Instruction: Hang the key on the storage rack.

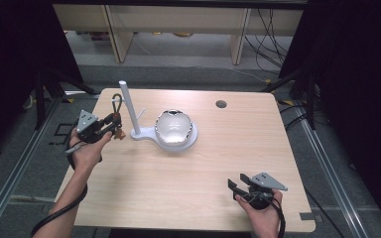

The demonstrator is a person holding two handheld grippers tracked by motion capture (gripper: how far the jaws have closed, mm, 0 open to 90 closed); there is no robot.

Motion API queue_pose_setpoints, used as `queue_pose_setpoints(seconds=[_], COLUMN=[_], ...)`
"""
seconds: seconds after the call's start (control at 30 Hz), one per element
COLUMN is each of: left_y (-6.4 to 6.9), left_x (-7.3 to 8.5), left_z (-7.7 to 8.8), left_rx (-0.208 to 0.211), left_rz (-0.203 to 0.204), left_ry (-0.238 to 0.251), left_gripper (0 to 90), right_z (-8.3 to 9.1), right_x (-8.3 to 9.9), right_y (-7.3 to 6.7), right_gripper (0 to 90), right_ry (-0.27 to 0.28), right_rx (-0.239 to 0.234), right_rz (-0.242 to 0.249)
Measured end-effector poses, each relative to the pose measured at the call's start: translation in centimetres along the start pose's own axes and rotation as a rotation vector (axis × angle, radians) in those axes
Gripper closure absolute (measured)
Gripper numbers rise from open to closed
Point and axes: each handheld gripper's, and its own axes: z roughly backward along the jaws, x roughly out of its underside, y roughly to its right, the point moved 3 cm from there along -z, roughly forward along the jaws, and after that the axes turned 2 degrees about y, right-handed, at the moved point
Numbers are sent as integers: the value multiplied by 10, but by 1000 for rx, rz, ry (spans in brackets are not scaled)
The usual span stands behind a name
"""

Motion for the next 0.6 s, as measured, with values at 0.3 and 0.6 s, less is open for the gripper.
queue_pose_setpoints(seconds=[0.3, 0.6], left_y=[1, 2], left_x=[3, 7], left_z=[-5, -10], left_rx=[4, 8], left_rz=[4, 9], left_ry=[-18, -38], left_gripper=[680, 675], right_z=[-1, -1], right_x=[0, 0], right_y=[0, 1], right_gripper=[459, 459], right_ry=[14, 11], right_rx=[-10, -6], right_rz=[-5, -1])
